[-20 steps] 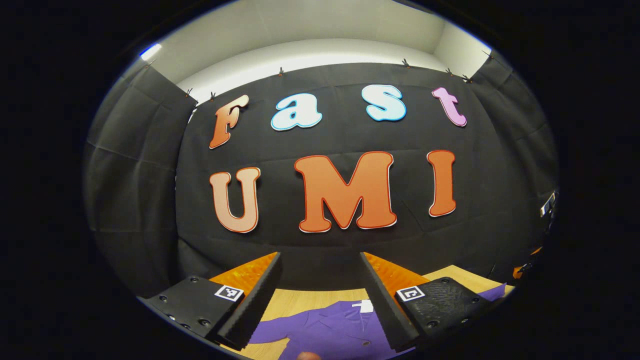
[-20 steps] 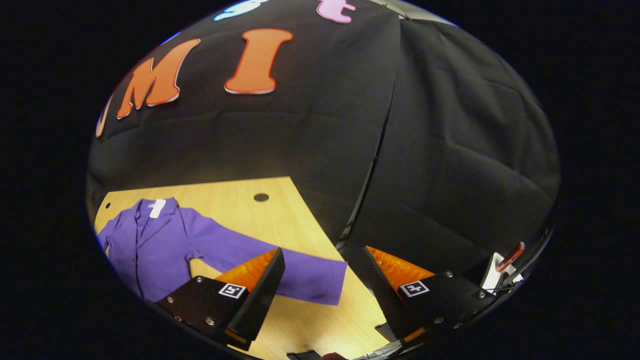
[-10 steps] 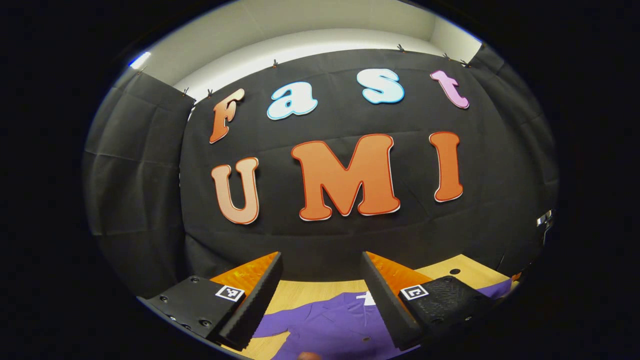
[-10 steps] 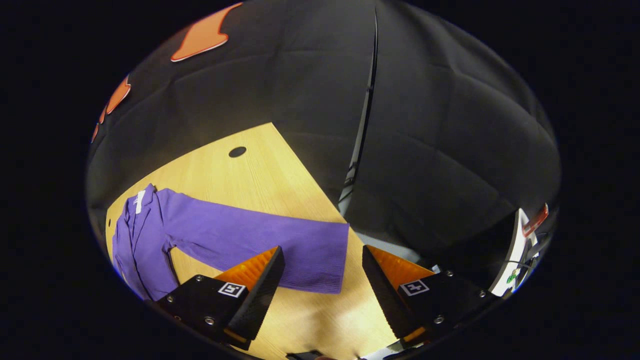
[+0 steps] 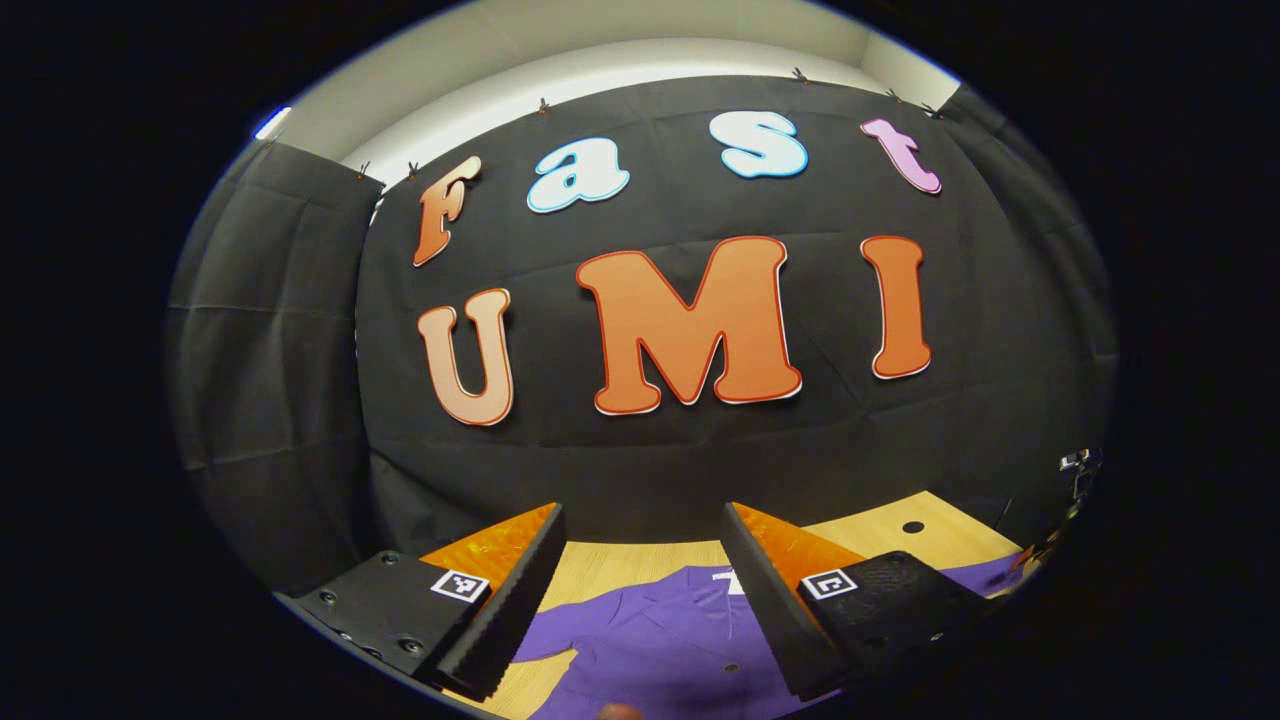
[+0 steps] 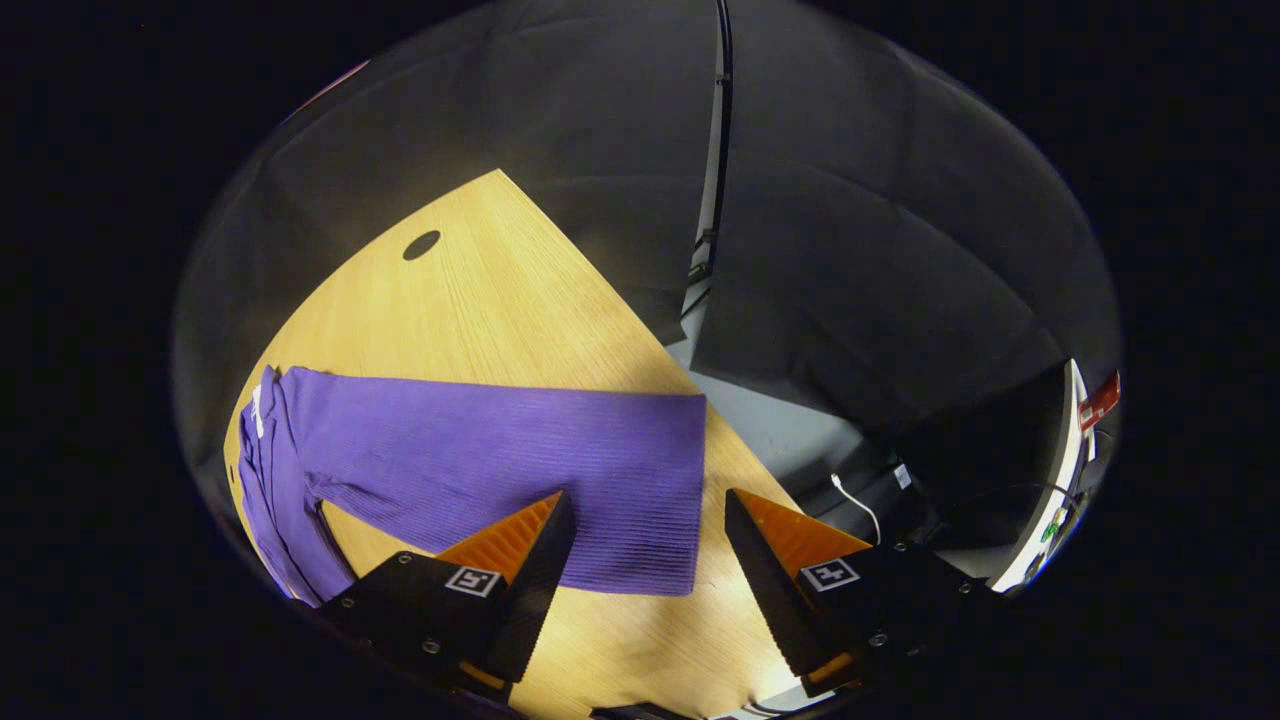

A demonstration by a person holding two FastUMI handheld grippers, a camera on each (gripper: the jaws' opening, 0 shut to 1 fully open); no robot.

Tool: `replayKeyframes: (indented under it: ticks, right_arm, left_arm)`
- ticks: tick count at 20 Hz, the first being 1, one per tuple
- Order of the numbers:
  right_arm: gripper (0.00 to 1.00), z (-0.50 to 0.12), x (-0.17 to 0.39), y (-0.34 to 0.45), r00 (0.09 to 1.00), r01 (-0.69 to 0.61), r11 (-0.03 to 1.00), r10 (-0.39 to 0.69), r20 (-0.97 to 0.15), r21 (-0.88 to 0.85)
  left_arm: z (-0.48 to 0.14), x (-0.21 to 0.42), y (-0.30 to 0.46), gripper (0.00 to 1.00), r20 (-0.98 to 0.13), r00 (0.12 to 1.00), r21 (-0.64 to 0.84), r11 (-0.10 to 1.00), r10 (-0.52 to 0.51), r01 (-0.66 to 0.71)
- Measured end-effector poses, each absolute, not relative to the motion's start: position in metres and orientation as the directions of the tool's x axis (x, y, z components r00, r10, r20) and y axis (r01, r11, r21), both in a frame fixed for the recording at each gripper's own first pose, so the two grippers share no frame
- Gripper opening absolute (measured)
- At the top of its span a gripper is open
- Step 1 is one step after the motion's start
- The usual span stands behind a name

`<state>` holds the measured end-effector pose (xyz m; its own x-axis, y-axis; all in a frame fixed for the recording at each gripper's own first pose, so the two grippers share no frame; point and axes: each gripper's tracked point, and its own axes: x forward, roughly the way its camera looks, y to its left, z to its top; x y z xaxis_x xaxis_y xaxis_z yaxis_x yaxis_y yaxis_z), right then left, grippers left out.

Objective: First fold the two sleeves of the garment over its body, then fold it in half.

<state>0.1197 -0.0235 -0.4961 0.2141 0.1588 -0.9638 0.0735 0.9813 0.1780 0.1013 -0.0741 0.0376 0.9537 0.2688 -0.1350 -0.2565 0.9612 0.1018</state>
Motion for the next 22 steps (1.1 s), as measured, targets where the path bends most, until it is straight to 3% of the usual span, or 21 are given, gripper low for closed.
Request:
replayKeyframes:
  ticks: [4, 5, 6, 7, 11, 12, 18, 21, 22]
  right_arm:
    - [0.92, -0.505, 0.118, -0.02, 0.141, 0.089, 0.987, 0.123, -0.982, 0.136]
    - [0.88, -0.507, 0.118, -0.018, 0.117, 0.093, 0.987, 0.123, -0.985, 0.134]
    - [0.73, -0.505, 0.114, -0.015, 0.096, 0.102, 0.986, 0.123, -0.988, 0.132]
    - [0.88, -0.506, 0.117, -0.012, 0.092, 0.114, 0.984, 0.128, -0.987, 0.138]
    - [0.11, -0.501, 0.118, 0.0, 0.08, 0.191, 0.954, 0.219, -0.972, 0.23]
    - [0.06, -0.497, 0.117, 0.005, 0.088, 0.197, 0.946, 0.243, -0.966, 0.256]
    - [0.04, -0.445, 0.128, 0.022, 0.186, 0.161, 0.944, 0.257, -0.949, 0.287]
    - [0.04, -0.405, 0.132, 0.042, 0.242, 0.154, 0.935, 0.279, -0.929, 0.32]
    - [0.04, -0.39, 0.132, 0.049, 0.262, 0.144, 0.933, 0.284, -0.922, 0.328]
  left_arm:
    - [0.028, 0.098, -0.067, 1.0, -0.165, 0.943, 0.113, 0.955, 0.289, -0.273]
    - [0.025, 0.097, -0.065, 0.96, -0.171, 0.939, 0.114, 0.953, 0.297, -0.28]
    - [0.022, 0.096, -0.062, 0.96, -0.179, 0.936, 0.113, 0.951, 0.303, -0.287]
    - [0.02, 0.096, -0.059, 1.0, -0.19, 0.931, 0.114, 0.949, 0.311, -0.293]
    - [0.021, 0.088, -0.047, 0.96, -0.196, 0.927, 0.114, 0.946, 0.32, -0.302]
    - [0.019, 0.085, -0.044, 0.96, -0.198, 0.927, 0.114, 0.946, 0.319, -0.302]
    - [0.012, 0.074, 0.002, 1.0, -0.207, 0.929, 0.094, 0.951, 0.307, -0.293]
    - [0.01, 0.071, 0.031, 0.96, -0.198, 0.933, 0.08, 0.954, 0.3, -0.289]
    - [0.01, 0.069, 0.04, 1.0, -0.195, 0.934, 0.074, 0.954, 0.3, -0.291]
